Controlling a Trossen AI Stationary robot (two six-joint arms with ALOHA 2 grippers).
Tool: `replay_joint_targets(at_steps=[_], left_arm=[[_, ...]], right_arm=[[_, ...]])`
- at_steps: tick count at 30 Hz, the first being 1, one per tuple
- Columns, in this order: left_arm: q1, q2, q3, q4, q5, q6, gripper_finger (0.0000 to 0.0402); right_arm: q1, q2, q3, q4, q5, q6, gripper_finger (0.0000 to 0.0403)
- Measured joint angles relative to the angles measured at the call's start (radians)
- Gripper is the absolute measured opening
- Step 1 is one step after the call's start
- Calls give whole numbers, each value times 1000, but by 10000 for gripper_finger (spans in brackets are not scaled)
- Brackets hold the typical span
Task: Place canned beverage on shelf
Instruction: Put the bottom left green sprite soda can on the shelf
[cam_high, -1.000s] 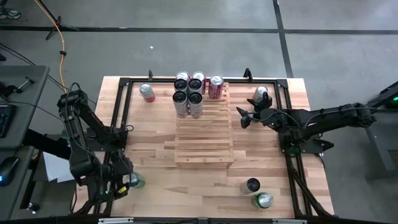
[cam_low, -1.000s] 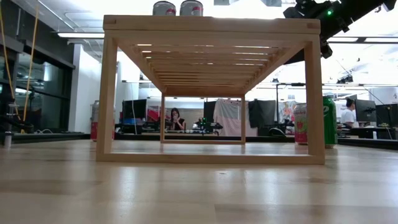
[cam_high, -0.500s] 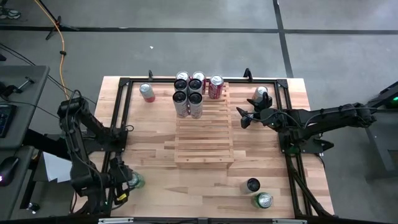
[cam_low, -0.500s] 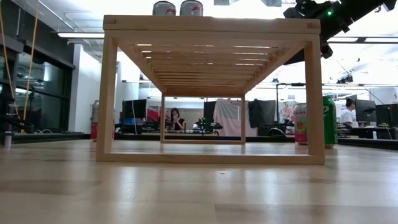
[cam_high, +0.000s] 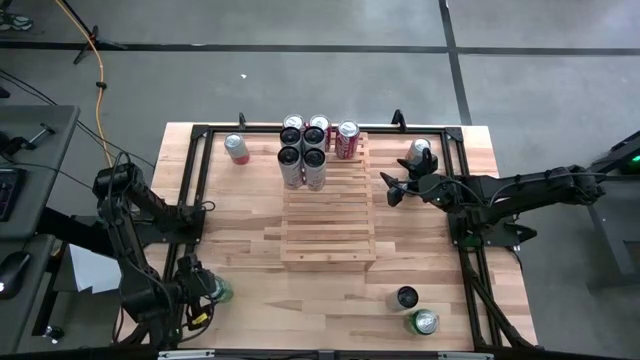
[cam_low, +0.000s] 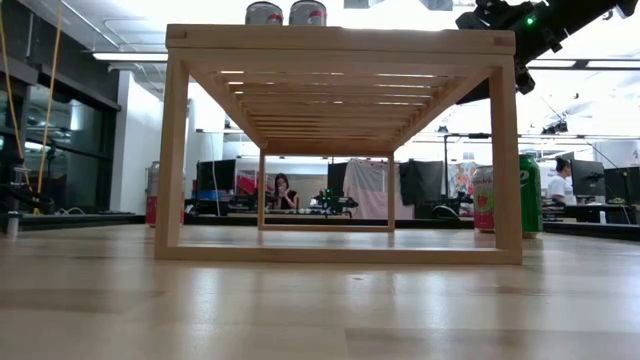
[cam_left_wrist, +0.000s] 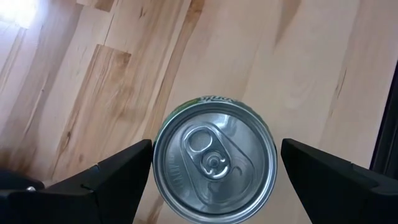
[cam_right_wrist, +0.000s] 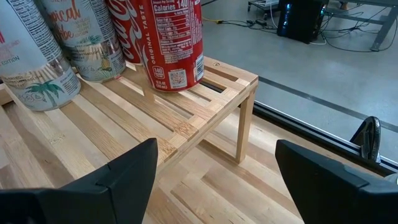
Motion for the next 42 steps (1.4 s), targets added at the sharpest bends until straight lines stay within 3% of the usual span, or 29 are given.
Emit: replay_joint_targets(at_steps=[11,18,20,26,33,38,42], left_arm=[[36,0,0,0,72,-14,346],[78,-5,3,2,109,35,278],[99,-12,7,1,133,74,274],[167,-71,134,-26,155,267,274],[274,-141,375,-94,9,585,274],[431,-148,523,-105,-65,890,274],[597,-148,569,-106,-94,1081,274]], right_arm=[[0,0,0,0,0,0,311],[0,0,0,1,5,0,311],[0,0,0,2,10,0,311],[0,0,0,21,12,-5,311],[0,0,0,25,12,-7,311],[0,0,0,28,11,-8,311],[0,0,0,28,11,-8,311]])
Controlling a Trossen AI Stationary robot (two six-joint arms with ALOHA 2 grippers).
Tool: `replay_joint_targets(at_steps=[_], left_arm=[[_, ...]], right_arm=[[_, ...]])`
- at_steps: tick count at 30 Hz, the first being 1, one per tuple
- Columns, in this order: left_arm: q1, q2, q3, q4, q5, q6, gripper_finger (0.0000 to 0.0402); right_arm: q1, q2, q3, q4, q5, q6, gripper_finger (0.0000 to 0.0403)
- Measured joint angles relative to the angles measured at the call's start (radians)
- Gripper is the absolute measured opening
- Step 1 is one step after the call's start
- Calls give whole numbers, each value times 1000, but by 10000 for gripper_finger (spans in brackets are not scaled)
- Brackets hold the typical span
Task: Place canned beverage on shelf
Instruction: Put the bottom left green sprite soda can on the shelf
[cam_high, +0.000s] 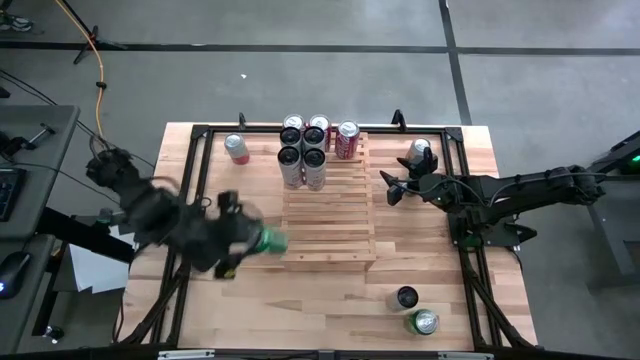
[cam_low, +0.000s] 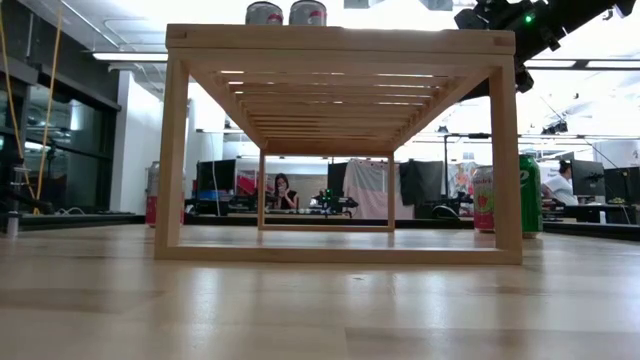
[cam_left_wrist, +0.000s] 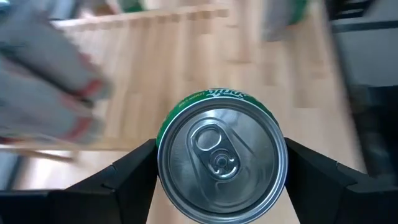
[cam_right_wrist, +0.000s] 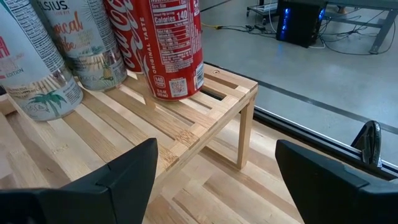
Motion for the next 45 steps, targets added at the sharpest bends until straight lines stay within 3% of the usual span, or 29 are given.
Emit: replay_joint_targets(at_steps=[6,15,34,40,45], left_arm=[[226,14,1,2,8,186,274],[407,84,1,28,157,302,274],[482,156,20,56,165,397,275],[483,159,22,48,149,410,348],[483,159,22,52,154,410,361]], right_arm=[[0,0,0,-1,0,0,311],[0,0,0,0,-15,7,311],[0,0,0,0,-16,8,311],[0,0,0,0,-16,10,311],[0,0,0,0,-16,10,311]])
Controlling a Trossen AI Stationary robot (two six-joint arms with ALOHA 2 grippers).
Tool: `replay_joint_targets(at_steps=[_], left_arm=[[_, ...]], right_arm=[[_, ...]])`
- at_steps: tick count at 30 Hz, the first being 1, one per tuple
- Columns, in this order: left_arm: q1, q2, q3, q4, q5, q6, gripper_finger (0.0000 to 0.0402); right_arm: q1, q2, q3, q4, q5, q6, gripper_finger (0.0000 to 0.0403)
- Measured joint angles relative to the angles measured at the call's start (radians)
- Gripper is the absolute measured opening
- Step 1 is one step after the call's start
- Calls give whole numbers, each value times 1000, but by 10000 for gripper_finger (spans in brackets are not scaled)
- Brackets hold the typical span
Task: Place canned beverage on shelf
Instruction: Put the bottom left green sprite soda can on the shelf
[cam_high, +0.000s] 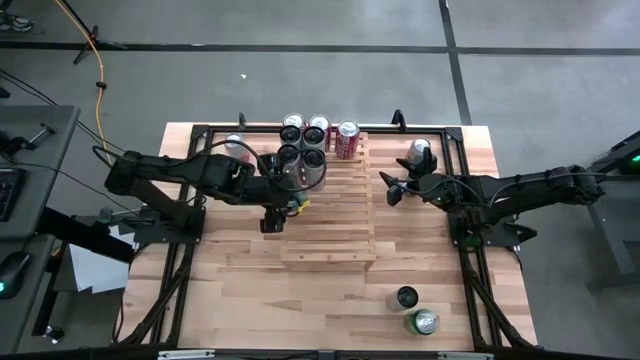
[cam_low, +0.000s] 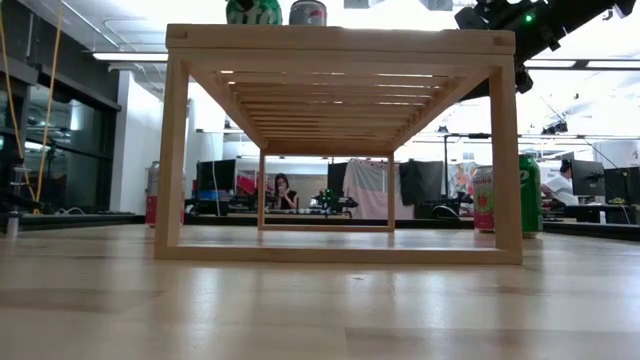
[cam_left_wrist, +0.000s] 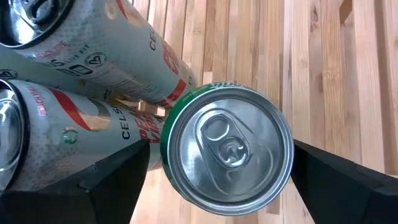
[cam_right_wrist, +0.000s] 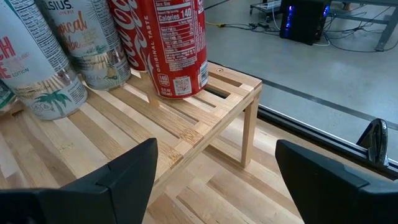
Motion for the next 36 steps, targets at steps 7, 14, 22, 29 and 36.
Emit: replay_joint_targets(at_steps=[7,14,22,29,36], left_arm=[[0,-1,0,2,5,8,361],[-1,-2,0,7,5,10,361],[-1,-2,9,9,6,23,361],[-1,-4,90,12,-14,29,358],[-2,-4,108,10,-41,43,358]], right_arm=[[0,0,0,0,0,0,311],[0,0,0,0,0,0,311],[0,0,0,0,0,-1,311],[0,0,0,0,0,0,311],[0,0,0,0,0,-1,311]])
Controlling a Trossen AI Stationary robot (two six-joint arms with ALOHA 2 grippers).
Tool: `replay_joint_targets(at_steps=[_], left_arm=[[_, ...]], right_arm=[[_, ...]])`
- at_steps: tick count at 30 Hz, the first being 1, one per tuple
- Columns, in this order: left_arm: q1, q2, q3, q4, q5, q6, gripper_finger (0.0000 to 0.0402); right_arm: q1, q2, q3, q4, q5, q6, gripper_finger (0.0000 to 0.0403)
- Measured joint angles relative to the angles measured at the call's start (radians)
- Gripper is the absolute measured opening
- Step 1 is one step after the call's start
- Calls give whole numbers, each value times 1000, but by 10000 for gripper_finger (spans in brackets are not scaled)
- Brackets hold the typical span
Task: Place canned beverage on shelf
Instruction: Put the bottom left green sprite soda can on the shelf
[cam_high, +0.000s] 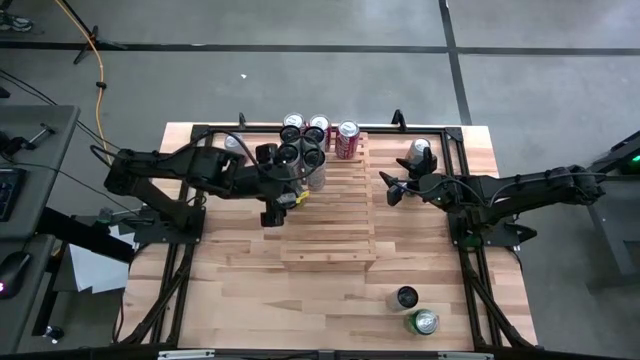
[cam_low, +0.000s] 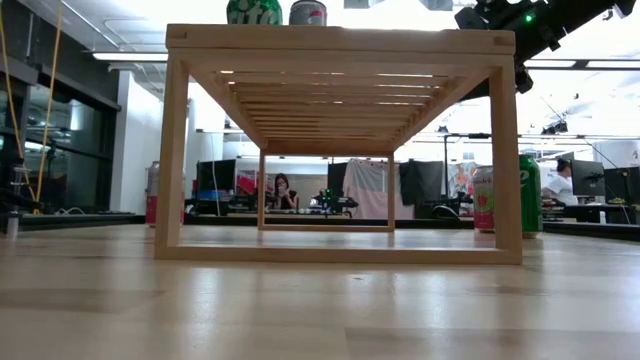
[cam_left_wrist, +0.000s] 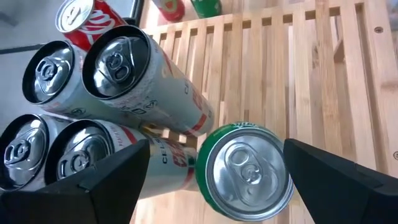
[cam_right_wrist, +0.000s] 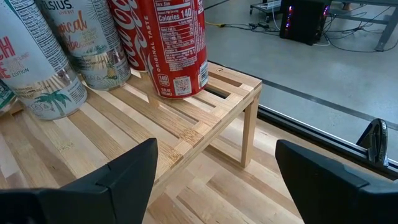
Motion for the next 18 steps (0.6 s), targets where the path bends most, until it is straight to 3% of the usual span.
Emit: replay_joint_targets(at_steps=[13,18], left_arm=[[-132,-66,0,4,0,1,356],[-234,-81,-22,6,-16,-45,323]], right_arm=[[0,0,0,0,0,-1,311],[0,0,0,-1,-5,1,311]])
